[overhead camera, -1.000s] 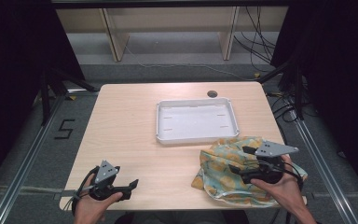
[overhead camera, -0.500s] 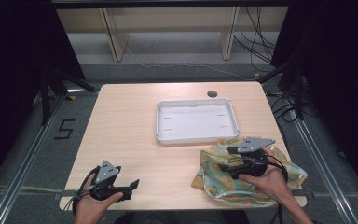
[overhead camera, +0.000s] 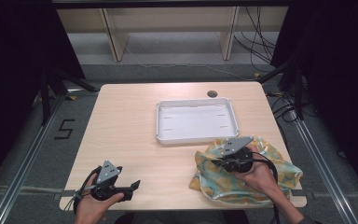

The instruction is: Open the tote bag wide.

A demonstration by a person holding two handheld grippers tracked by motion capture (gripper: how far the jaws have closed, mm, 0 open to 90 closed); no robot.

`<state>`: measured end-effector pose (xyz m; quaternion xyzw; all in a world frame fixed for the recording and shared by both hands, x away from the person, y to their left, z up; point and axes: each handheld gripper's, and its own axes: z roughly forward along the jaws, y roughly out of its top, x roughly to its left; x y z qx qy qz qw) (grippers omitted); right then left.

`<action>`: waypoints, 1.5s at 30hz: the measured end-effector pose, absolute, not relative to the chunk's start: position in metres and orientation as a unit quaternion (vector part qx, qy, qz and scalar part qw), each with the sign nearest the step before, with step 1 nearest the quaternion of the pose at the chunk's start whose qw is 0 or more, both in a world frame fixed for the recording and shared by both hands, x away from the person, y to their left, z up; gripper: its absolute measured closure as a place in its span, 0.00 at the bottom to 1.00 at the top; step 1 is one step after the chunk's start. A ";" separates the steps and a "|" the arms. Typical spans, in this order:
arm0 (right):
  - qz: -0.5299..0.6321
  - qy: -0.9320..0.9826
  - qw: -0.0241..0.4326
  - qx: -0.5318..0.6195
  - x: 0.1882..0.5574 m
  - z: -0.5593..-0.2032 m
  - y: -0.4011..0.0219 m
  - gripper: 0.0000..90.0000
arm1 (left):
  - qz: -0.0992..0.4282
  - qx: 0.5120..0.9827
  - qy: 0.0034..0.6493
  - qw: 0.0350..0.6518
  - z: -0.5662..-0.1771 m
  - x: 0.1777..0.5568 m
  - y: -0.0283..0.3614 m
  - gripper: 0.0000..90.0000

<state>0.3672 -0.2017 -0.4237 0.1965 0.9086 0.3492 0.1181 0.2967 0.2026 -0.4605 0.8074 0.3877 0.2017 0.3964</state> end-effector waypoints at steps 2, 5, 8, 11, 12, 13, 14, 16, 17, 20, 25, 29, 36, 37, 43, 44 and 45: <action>0.349 0.909 0.116 0.196 0.367 -0.420 -0.191 1.00 | 0.200 0.806 0.390 0.397 -0.461 0.296 0.202 0.19; 0.351 0.912 0.113 0.181 0.368 -0.417 -0.175 1.00 | 0.201 0.807 0.389 0.396 -0.460 0.296 0.202 0.19; 0.352 0.915 0.106 0.165 0.369 -0.413 -0.155 1.00 | 0.202 0.808 0.387 0.396 -0.460 0.296 0.203 0.19; 0.349 0.919 0.094 0.157 0.369 -0.411 -0.131 1.00 | 0.200 0.808 0.384 0.400 -0.459 0.296 0.203 0.19; 0.350 0.921 0.093 0.144 0.371 -0.411 -0.124 1.00 | 0.204 0.808 0.383 0.398 -0.459 0.296 0.204 0.19; 0.349 0.922 0.086 0.146 0.371 -0.411 -0.113 1.00 | 0.203 0.808 0.381 0.400 -0.459 0.296 0.204 0.19; 0.349 0.922 0.086 0.146 0.371 -0.411 -0.113 1.00 | 0.203 0.808 0.381 0.400 -0.459 0.296 0.204 0.19; 0.349 0.925 0.081 0.127 0.374 -0.412 -0.098 1.00 | 0.200 0.807 0.383 0.403 -0.459 0.295 0.204 0.19; 0.347 0.926 0.076 0.130 0.374 -0.413 -0.091 1.00 | 0.198 0.804 0.388 0.404 -0.459 0.295 0.204 0.19; 0.348 0.927 0.069 0.123 0.375 -0.414 -0.078 1.00 | 0.196 0.806 0.386 0.404 -0.459 0.294 0.206 0.19; 0.352 0.928 0.056 0.109 0.376 -0.415 -0.054 1.00 | 0.203 0.803 0.390 0.403 -0.455 0.294 0.210 0.20; 0.353 0.929 0.049 0.102 0.375 -0.415 -0.041 1.00 | 0.202 0.803 0.390 0.404 -0.455 0.294 0.210 0.20; 0.361 0.927 0.040 0.090 0.376 -0.417 -0.031 1.00 | 0.199 0.807 0.385 0.401 -0.455 0.294 0.210 0.20; 0.364 0.926 0.040 0.092 0.376 -0.418 -0.031 0.97 | 0.200 0.808 0.384 0.401 -0.455 0.294 0.210 0.20; 0.377 0.918 0.032 0.118 0.377 -0.405 -0.049 0.64 | 0.197 0.794 0.396 0.418 -0.453 0.291 0.208 0.20; 0.386 0.912 0.033 0.136 0.376 -0.400 -0.060 0.59 | 0.199 0.796 0.397 0.412 -0.452 0.290 0.208 0.20; 0.391 0.907 0.041 0.150 0.377 -0.394 -0.076 0.53 | 0.198 0.788 0.399 0.424 -0.449 0.290 0.206 0.20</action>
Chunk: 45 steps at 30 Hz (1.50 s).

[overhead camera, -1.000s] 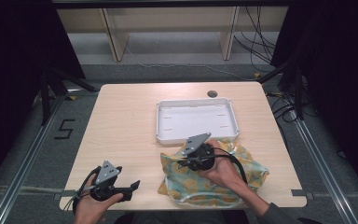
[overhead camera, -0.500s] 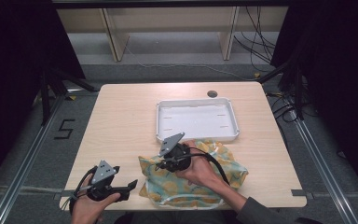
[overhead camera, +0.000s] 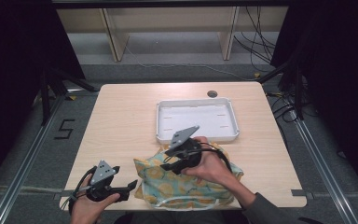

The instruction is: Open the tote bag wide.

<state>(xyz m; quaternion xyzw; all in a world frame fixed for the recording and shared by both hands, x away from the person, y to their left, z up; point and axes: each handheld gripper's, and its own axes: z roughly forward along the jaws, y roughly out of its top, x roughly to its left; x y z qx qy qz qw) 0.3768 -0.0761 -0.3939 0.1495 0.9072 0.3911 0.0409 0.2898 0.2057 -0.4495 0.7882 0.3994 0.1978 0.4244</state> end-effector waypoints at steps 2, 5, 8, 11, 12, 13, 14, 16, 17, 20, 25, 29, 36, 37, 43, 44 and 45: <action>0.396 0.903 0.049 0.159 0.379 -0.389 -0.096 0.50 | 0.202 0.799 0.379 0.421 -0.444 0.289 0.203 0.20; 0.399 0.900 0.058 0.165 0.380 -0.386 -0.114 0.49 | 0.201 0.799 0.368 0.431 -0.439 0.285 0.196 0.21; 0.398 0.895 0.068 0.188 0.382 -0.386 -0.141 0.49 | 0.200 0.796 0.359 0.444 -0.429 0.280 0.182 0.21; 0.389 0.894 0.070 0.210 0.384 -0.394 -0.162 0.48 | 0.190 0.805 0.342 0.447 -0.418 0.275 0.167 0.21; 0.386 0.895 0.067 0.213 0.385 -0.396 -0.165 0.48 | 0.190 0.805 0.332 0.454 -0.414 0.274 0.159 0.21; 0.382 0.897 0.065 0.214 0.386 -0.400 -0.170 0.48 | 0.189 0.807 0.324 0.456 -0.411 0.273 0.152 0.21; 0.379 0.897 0.069 0.217 0.387 -0.403 -0.173 0.48 | 0.189 0.817 0.310 0.448 -0.408 0.273 0.148 0.21; 0.376 0.898 0.065 0.218 0.388 -0.406 -0.178 0.47 | 0.186 0.822 0.300 0.447 -0.401 0.273 0.135 0.22; 0.376 0.899 0.064 0.216 0.389 -0.408 -0.179 0.47 | 0.186 0.824 0.294 0.447 -0.397 0.275 0.128 0.22; 0.374 0.897 0.055 0.230 0.391 -0.409 -0.186 0.47 | 0.183 0.830 0.278 0.447 -0.390 0.284 0.107 0.24; 0.377 0.892 0.057 0.243 0.393 -0.410 -0.192 0.47 | 0.169 0.850 0.254 0.429 -0.393 0.295 0.085 0.25; 0.375 0.895 0.051 0.234 0.392 -0.410 -0.191 0.47 | 0.155 0.862 0.244 0.416 -0.401 0.307 0.072 0.31; 0.372 0.907 0.039 0.194 0.391 -0.415 -0.177 0.48 | 0.131 0.888 0.218 0.384 -0.420 0.321 0.055 0.49; 0.368 0.908 0.031 0.198 0.390 -0.417 -0.174 0.49 | 0.130 0.888 0.217 0.383 -0.422 0.322 0.055 0.55; 0.333 0.925 0.010 0.181 0.391 -0.429 -0.166 0.64 | 0.148 0.899 0.187 0.368 -0.428 0.318 0.057 0.86; 0.328 0.929 0.006 0.173 0.392 -0.430 -0.165 0.71 | 0.152 0.901 0.180 0.364 -0.428 0.318 0.058 0.91; 0.309 0.936 -0.001 0.170 0.389 -0.431 -0.163 0.90 | 0.150 0.899 0.177 0.370 -0.428 0.317 0.058 0.97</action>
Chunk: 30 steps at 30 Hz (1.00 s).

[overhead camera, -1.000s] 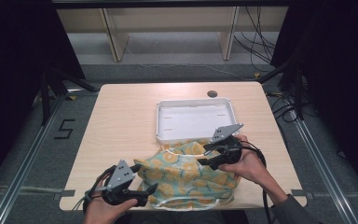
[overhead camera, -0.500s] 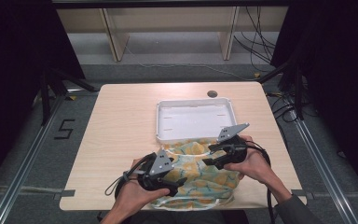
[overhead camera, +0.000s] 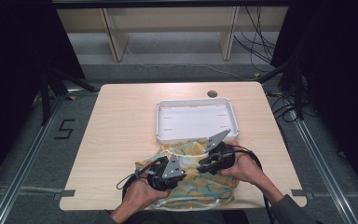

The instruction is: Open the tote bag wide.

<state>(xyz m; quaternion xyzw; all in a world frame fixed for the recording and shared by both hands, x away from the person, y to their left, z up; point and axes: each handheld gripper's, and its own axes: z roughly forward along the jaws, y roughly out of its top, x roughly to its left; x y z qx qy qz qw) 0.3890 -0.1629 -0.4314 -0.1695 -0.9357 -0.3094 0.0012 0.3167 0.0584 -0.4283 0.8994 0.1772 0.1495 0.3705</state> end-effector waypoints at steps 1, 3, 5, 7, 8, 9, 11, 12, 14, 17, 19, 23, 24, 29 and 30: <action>-0.305 -0.940 -0.003 -0.154 0.391 -0.432 -0.162 0.96 | 0.148 0.903 0.170 0.365 -0.429 0.314 0.060 0.98; -0.304 -0.941 -0.010 -0.150 0.392 -0.433 -0.161 1.00 | 0.142 0.905 0.168 0.363 -0.430 0.312 0.061 0.99; -0.295 -0.943 -0.017 -0.156 0.394 -0.431 -0.162 1.00 | 0.138 0.906 0.166 0.364 -0.431 0.307 0.062 0.99; -0.299 -0.940 -0.029 -0.162 0.397 -0.426 -0.162 1.00 | 0.134 0.908 0.162 0.364 -0.431 0.304 0.065 0.99; -0.303 -0.937 -0.034 -0.168 0.399 -0.422 -0.163 1.00 | 0.129 0.909 0.161 0.363 -0.431 0.301 0.067 0.99; -0.317 -0.931 -0.052 -0.173 0.407 -0.415 -0.165 1.00 | 0.129 0.908 0.162 0.363 -0.431 0.300 0.068 0.99; -0.323 -0.924 -0.071 -0.191 0.413 -0.408 -0.166 1.00 | 0.122 0.910 0.164 0.362 -0.435 0.294 0.073 0.99; -0.323 -0.924 -0.071 -0.191 0.413 -0.408 -0.166 1.00 | 0.122 0.910 0.164 0.362 -0.435 0.294 0.073 0.99; -0.335 -0.917 -0.083 -0.201 0.423 -0.402 -0.167 1.00 | 0.114 0.912 0.165 0.357 -0.439 0.291 0.077 0.99; -0.341 -0.910 -0.107 -0.212 0.439 -0.395 -0.167 1.00 | 0.103 0.913 0.170 0.356 -0.444 0.286 0.082 0.99; -0.348 -0.900 -0.129 -0.228 0.455 -0.390 -0.167 1.00 | 0.094 0.915 0.173 0.353 -0.450 0.282 0.087 0.99; -0.343 -0.897 -0.140 -0.241 0.468 -0.390 -0.166 1.00 | 0.082 0.919 0.177 0.344 -0.457 0.278 0.090 0.99; -0.341 -0.898 -0.149 -0.236 0.474 -0.391 -0.167 1.00 | 0.078 0.921 0.175 0.340 -0.460 0.276 0.090 0.99; -0.338 -0.892 -0.156 -0.256 0.489 -0.396 -0.168 1.00 | 0.063 0.930 0.165 0.322 -0.471 0.269 0.087 0.99; -0.334 -0.893 -0.156 -0.258 0.491 -0.397 -0.169 1.00 | 0.061 0.936 0.151 0.311 -0.470 0.270 0.087 0.99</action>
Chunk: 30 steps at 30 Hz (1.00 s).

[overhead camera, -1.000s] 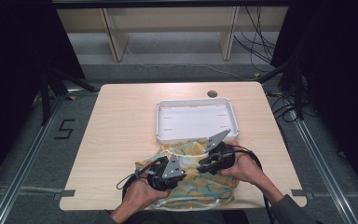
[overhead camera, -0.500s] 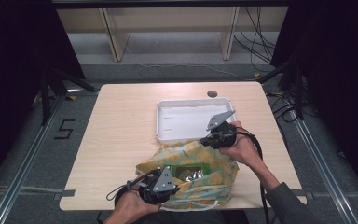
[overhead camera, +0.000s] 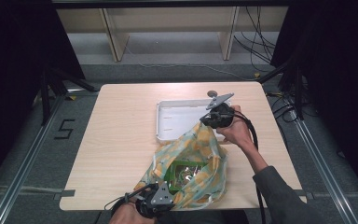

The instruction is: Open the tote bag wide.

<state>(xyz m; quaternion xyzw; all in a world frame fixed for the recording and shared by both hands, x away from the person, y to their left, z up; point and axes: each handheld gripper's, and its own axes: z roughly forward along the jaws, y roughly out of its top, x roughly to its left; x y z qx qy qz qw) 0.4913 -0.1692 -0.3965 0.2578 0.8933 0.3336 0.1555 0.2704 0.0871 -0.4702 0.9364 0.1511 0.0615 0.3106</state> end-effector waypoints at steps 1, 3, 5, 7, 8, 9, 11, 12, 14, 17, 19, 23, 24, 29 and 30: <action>0.336 0.892 0.156 0.261 0.492 -0.398 -0.169 1.00 | 0.061 0.936 0.153 0.313 -0.470 0.271 0.087 0.99; 0.332 0.893 0.147 0.267 0.493 -0.400 -0.169 1.00 | 0.059 0.928 0.169 0.327 -0.468 0.271 0.088 0.98; 0.343 0.891 0.150 0.258 0.494 -0.403 -0.169 1.00 | 0.057 0.927 0.165 0.333 -0.462 0.273 0.089 0.90; 0.353 0.888 0.138 0.261 0.489 -0.401 -0.169 1.00 | 0.065 0.907 0.185 0.372 -0.451 0.273 0.087 0.81; 0.355 0.885 0.135 0.270 0.484 -0.399 -0.168 0.98 | 0.067 0.901 0.188 0.385 -0.445 0.274 0.087 0.76; 0.359 0.880 0.139 0.276 0.481 -0.398 -0.169 0.93 | 0.076 0.896 0.195 0.391 -0.437 0.275 0.086 0.69; 0.379 0.879 0.124 0.262 0.469 -0.390 -0.170 0.77 | 0.094 0.891 0.187 0.402 -0.423 0.278 0.086 0.60; 0.379 0.879 0.124 0.262 0.469 -0.390 -0.170 0.77 | 0.102 0.884 0.194 0.413 -0.415 0.279 0.085 0.60; 0.387 0.880 0.113 0.253 0.453 -0.381 -0.173 0.69 | 0.118 0.880 0.194 0.417 -0.399 0.286 0.085 0.58; 0.413 0.876 0.094 0.232 0.427 -0.373 -0.178 0.61 | 0.144 0.876 0.202 0.414 -0.387 0.301 0.088 0.55; 0.414 0.879 0.077 0.225 0.418 -0.373 -0.180 0.58 | 0.166 0.866 0.226 0.414 -0.385 0.311 0.091 0.54; 0.403 0.892 0.043 0.198 0.395 -0.383 -0.181 0.53 | 0.202 0.861 0.258 0.389 -0.387 0.334 0.099 0.50; 0.402 0.895 0.038 0.190 0.390 -0.387 -0.180 0.53 | 0.204 0.863 0.264 0.379 -0.388 0.340 0.101 0.48; 0.370 0.917 0.003 0.151 0.365 -0.410 -0.171 0.49 | 0.188 0.879 0.274 0.343 -0.400 0.360 0.099 0.45; 0.370 0.917 0.003 0.151 0.365 -0.410 -0.171 0.49 | 0.181 0.882 0.274 0.340 -0.404 0.364 0.097 0.45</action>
